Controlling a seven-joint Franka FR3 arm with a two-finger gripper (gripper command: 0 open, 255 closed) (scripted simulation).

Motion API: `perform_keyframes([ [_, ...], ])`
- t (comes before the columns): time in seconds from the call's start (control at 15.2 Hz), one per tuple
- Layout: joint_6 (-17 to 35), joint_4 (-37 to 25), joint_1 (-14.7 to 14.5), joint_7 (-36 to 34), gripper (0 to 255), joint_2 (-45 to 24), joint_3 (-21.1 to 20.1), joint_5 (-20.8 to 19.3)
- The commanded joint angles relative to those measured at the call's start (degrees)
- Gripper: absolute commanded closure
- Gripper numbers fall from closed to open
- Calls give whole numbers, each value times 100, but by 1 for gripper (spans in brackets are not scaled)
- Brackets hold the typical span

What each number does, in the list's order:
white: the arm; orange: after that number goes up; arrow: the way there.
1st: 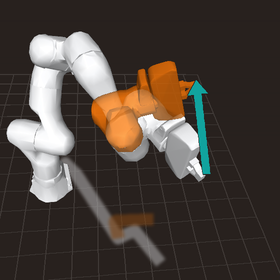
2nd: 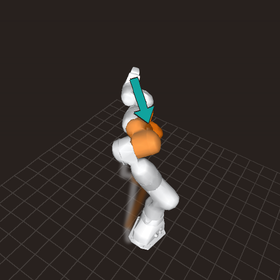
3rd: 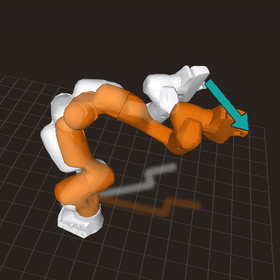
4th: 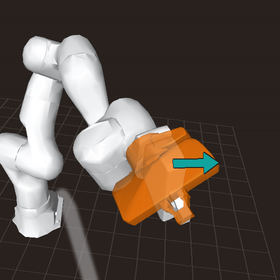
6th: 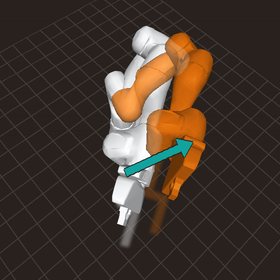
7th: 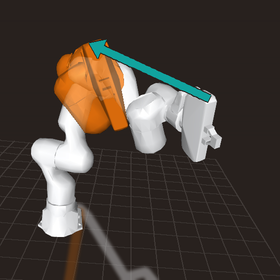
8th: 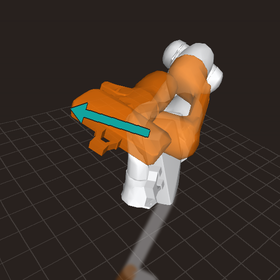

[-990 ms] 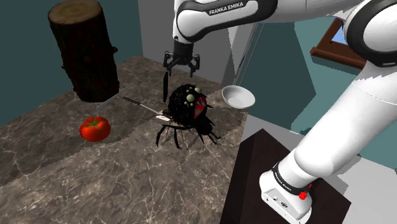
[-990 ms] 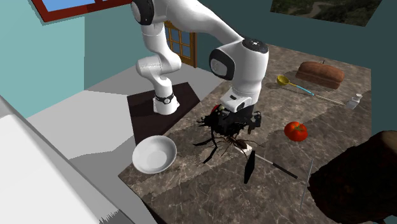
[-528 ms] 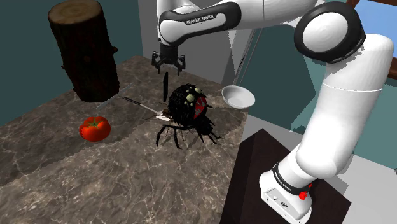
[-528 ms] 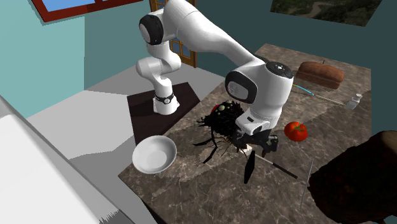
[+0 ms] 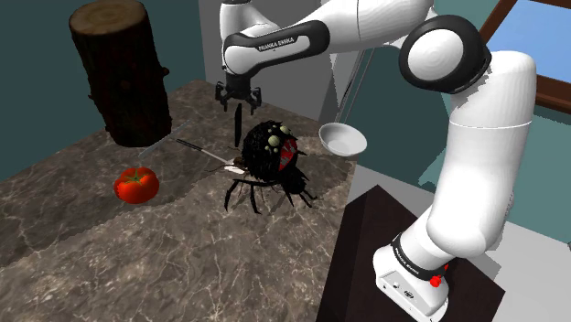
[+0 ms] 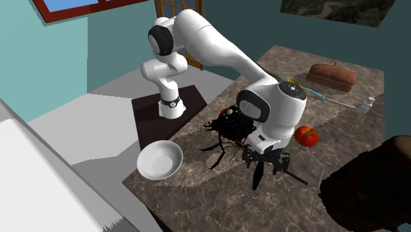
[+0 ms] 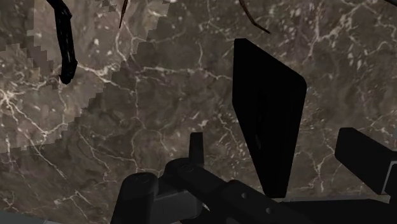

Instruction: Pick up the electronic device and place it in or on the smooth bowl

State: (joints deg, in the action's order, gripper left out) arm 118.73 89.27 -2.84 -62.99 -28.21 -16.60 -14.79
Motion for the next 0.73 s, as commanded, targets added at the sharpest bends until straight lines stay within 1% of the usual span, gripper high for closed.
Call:
perform_keyframes([
  [0.0, 152, 56, -2, -23, 0, -96, 23, -38],
  [0.53, 151, 56, -2, -23, 0, -96, 23, -38],
  [0.59, 151, 56, -2, -23, 255, -96, 23, -38],
  [0.66, 152, 56, -2, -23, 255, -96, 23, -38],
])
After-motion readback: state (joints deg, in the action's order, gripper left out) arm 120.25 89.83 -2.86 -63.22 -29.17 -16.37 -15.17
